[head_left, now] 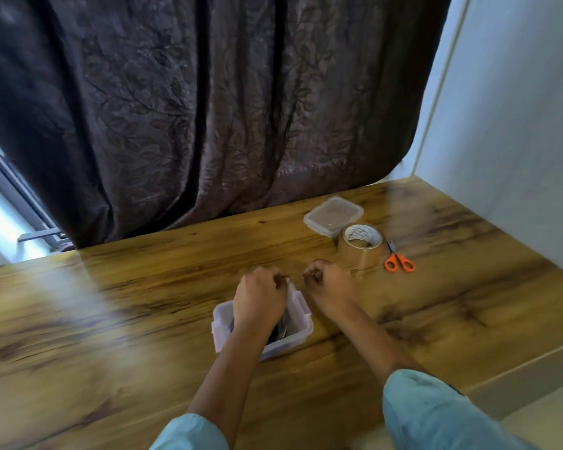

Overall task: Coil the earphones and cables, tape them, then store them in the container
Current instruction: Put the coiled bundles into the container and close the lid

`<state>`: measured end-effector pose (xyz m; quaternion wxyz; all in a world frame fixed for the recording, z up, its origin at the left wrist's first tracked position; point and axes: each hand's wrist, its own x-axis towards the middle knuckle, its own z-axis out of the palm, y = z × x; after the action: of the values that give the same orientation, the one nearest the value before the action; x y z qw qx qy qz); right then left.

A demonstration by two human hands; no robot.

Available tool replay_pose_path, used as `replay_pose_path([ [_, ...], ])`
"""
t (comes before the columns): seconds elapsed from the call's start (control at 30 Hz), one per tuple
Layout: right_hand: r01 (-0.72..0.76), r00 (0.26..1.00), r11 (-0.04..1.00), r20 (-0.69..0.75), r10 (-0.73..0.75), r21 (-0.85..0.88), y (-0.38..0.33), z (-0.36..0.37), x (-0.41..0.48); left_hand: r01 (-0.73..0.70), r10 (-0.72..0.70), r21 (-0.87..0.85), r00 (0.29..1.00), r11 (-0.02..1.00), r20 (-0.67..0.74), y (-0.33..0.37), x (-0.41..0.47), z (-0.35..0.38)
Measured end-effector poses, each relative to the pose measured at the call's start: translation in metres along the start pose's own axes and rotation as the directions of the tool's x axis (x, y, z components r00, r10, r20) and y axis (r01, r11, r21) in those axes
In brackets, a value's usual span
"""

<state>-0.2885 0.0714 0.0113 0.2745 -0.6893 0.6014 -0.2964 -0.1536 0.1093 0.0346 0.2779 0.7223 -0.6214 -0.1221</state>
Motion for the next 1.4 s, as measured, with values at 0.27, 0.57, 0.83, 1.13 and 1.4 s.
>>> replay_pose_path([
  [0.27,-0.081,0.985,0.994,-0.149,0.091,0.074,0.039,-0.057,0.062,0.169,-0.127,-0.281,0.979,0.945,0.163,0.038,0.071,0.039],
  [0.57,-0.144,0.983,0.984,-0.100,0.154,0.100,0.082,-0.095,0.166,0.295,-0.239,-0.155,0.922,0.943,0.304,0.058,0.146,0.093],
  [0.83,-0.155,0.966,0.961,0.170,0.196,-0.229,0.107,-0.087,0.240,0.344,-0.333,0.014,0.899,0.939,0.285,0.053,0.181,0.121],
  [1.13,-0.180,0.934,0.903,0.221,0.282,-0.391,0.141,-0.051,0.288,0.392,-0.374,-0.013,0.888,0.920,0.267,0.056,0.207,0.147],
  [1.4,-0.228,0.957,0.962,0.150,0.250,-0.150,0.137,-0.054,0.285,0.463,-0.409,-0.221,0.878,0.858,0.249,0.056,0.215,0.140],
])
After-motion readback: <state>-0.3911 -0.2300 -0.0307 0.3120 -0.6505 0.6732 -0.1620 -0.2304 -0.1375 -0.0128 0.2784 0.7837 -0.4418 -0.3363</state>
